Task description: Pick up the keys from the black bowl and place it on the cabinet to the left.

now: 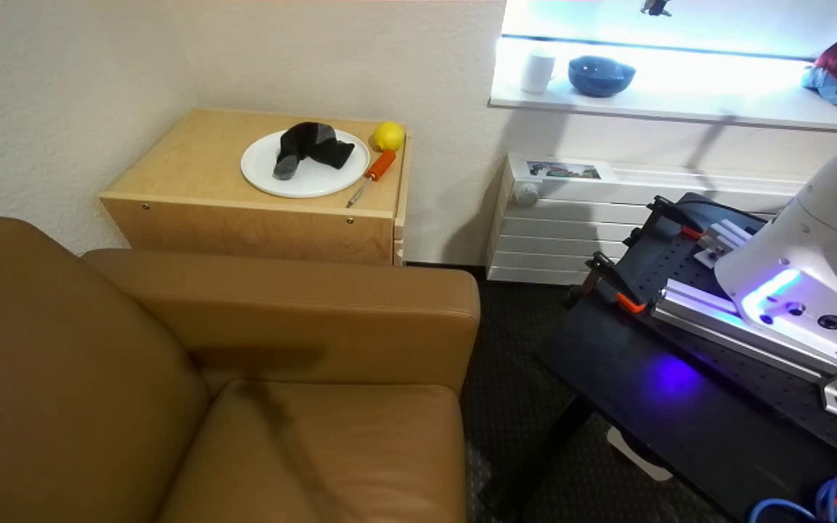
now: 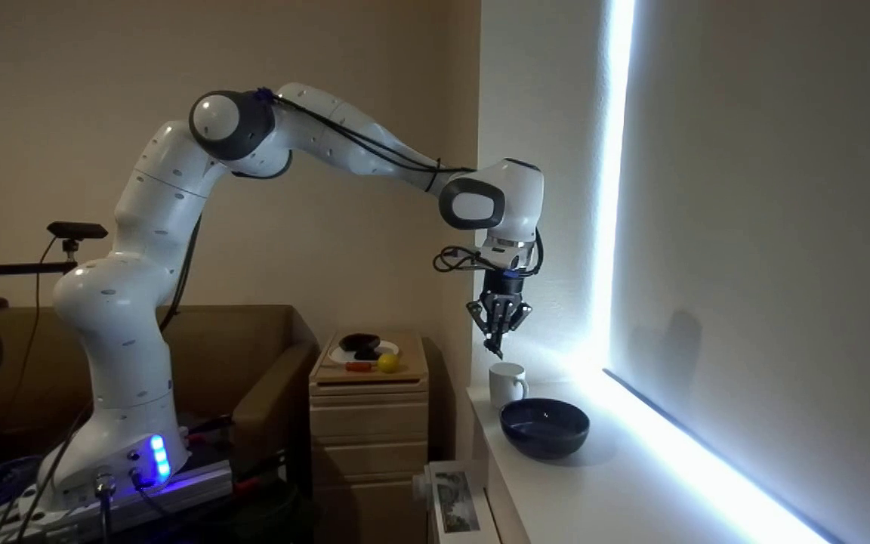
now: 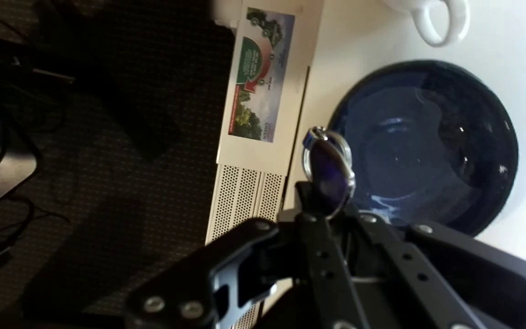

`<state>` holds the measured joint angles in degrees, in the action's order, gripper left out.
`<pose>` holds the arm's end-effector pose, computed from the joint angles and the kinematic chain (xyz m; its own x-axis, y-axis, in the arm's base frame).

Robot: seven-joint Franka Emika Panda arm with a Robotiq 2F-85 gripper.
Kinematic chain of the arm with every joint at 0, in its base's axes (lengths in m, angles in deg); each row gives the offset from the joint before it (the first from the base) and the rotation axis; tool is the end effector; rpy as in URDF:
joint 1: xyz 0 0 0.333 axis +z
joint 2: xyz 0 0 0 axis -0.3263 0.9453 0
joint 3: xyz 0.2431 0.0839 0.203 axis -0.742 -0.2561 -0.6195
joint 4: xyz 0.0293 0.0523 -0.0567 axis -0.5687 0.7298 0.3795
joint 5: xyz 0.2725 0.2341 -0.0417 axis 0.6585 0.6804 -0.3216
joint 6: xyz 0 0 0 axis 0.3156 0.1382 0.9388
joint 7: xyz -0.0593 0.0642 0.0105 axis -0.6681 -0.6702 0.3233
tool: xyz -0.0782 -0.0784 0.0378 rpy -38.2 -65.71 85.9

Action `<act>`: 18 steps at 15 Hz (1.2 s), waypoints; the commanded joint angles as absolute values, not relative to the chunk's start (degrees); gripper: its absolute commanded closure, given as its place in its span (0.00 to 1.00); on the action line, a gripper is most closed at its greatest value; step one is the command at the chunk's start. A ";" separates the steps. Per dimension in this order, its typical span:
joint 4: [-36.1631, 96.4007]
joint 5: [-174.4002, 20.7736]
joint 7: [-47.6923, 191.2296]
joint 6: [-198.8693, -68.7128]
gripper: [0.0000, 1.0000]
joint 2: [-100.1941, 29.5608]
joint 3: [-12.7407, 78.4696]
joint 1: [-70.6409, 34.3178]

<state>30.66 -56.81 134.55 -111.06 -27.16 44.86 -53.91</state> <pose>0.4370 -0.4658 0.3909 -0.5540 -0.8143 -0.1731 -0.8288 0.5592 0.0218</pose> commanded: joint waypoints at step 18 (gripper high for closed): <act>67.83 -70.42 128.35 -126.53 0.97 -56.65 39.70 -27.28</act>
<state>59.69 -69.11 128.24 -121.10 -48.35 42.77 -30.11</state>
